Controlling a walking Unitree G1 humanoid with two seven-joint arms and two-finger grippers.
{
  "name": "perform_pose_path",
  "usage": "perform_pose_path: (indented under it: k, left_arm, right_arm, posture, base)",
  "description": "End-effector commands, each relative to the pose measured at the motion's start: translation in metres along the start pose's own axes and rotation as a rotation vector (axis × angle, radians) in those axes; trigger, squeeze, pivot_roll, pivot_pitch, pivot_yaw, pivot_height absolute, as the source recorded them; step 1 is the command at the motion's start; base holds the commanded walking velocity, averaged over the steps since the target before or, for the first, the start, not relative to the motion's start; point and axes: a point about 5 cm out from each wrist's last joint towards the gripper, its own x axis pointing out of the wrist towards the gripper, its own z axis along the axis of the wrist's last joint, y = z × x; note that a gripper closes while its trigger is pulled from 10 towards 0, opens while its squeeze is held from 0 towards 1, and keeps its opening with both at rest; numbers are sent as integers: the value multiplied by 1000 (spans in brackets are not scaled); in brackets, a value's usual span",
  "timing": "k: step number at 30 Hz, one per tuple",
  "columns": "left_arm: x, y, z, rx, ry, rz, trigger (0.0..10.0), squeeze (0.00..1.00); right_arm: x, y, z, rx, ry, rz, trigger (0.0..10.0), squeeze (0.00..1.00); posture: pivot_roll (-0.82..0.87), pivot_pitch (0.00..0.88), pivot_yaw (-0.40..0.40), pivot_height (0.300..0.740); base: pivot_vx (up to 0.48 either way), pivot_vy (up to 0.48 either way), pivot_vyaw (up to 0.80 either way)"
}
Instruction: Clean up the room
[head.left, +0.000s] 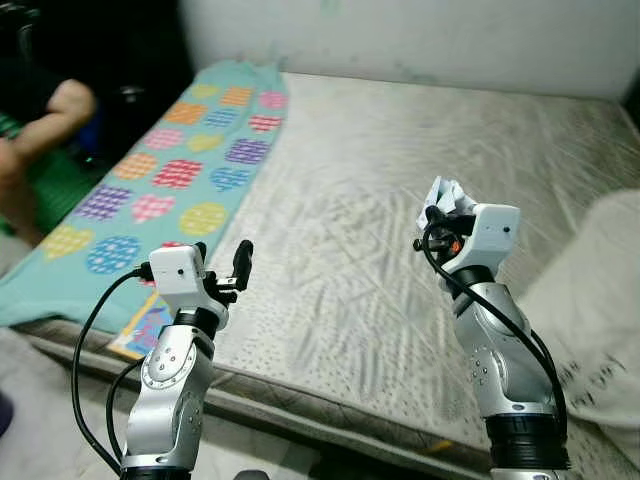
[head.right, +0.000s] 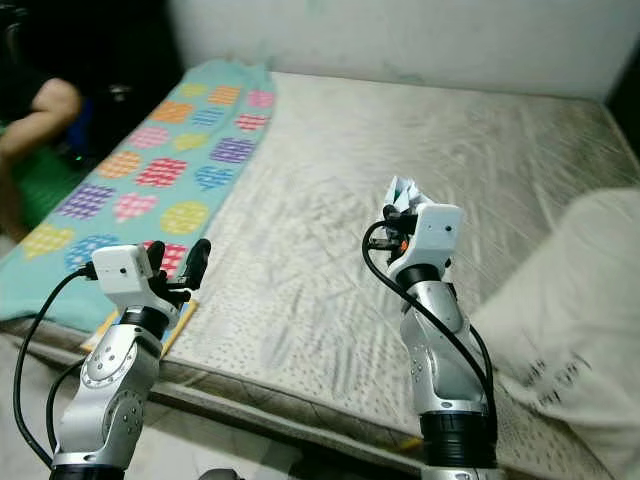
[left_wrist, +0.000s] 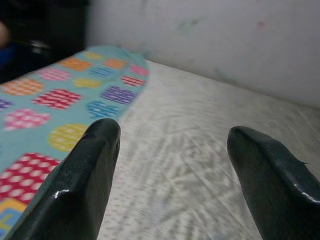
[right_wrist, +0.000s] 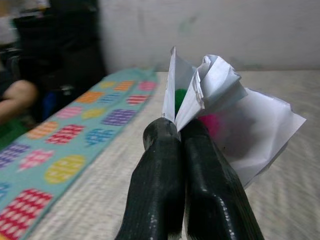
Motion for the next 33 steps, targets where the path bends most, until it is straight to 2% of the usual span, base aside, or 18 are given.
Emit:
perform_pose_path:
  k: [1,5,8,14,21,33]
  left_arm:
    - [1,3,-3,14,16,1,10000,0]
    - [2,3,-6,9,38,9,10000,0]
    - [4,4,-11,-6,72,56,10000,0]
    - [7,-1,-8,-65,57,-9,10000,0]
    - [8,-3,-7,-61,49,-17,10000,0]
    - [10,-3,-7,-70,54,-27,10000,0]
  right_arm:
    - [2,4,-1,7,8,12,10000,0]
    - [3,3,-2,5,12,13,10000,0]
    - [4,2,-2,14,16,3,10000,0]
    - [6,4,-2,16,11,2,10000,0]
    - [6,2,-4,29,25,-15,10000,0]
    - [6,3,-4,24,26,-10,10000,0]
  posture:
    - [24,0,30,740]
    - [25,0,27,740]
    - [26,0,26,740]
    - [25,0,27,740]
    - [20,0,29,740]
    - [14,0,29,740]
  base:
    - [0,0,0]
    - [0,0,0]
    - [0,0,0]
    - [0,0,0]
    - [0,0,0]
    - [0,0,-741]
